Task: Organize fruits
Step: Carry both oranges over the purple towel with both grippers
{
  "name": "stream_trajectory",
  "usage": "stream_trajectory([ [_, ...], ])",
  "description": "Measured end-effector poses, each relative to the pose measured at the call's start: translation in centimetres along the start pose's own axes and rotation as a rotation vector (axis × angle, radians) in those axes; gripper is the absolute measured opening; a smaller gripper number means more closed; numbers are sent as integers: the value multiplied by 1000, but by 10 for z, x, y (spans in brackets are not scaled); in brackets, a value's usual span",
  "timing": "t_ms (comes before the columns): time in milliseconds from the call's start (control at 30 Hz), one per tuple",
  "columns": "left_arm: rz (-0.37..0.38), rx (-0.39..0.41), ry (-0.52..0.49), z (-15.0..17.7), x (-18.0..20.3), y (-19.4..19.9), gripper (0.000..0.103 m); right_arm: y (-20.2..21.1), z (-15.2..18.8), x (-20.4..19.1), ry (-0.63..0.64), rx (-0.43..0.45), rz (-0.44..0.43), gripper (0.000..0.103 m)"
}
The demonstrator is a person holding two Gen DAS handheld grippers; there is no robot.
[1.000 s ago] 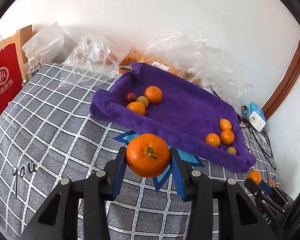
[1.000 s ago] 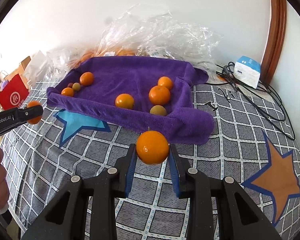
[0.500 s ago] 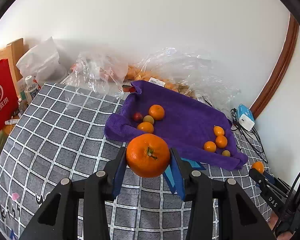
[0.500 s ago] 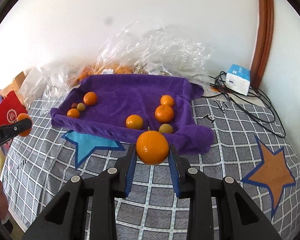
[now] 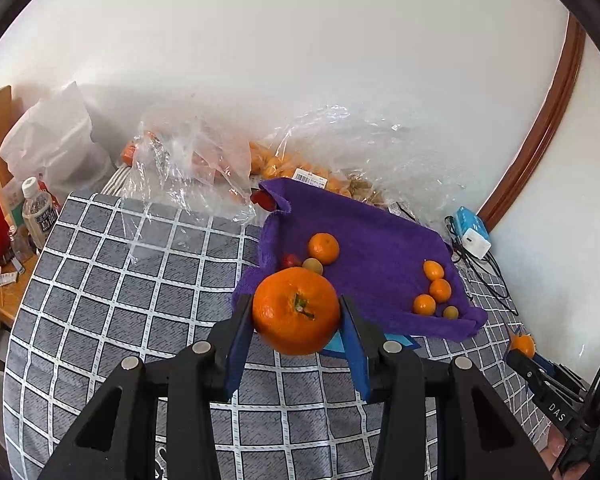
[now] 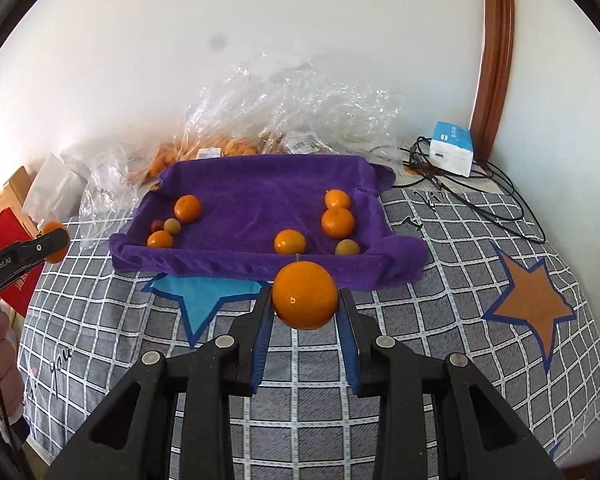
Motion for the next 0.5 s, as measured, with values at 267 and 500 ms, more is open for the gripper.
stream_trajectory([
  [267, -37, 25, -43, 3, 13, 14, 40, 6, 4, -3, 18, 26, -14, 31],
  [500, -57, 40, 3, 15, 37, 14, 40, 3, -8, 16, 53, 41, -55, 31],
])
Point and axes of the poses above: each gripper's, at about its wrist camera, not at the fingertips, and y roughly against the way its jaws point, x to its right, z to its underside, the point moved 8 cm from there along -y, roughly the way its jaws point, and after that the axes turned 2 degrees about -x, right-handed, at the moved point
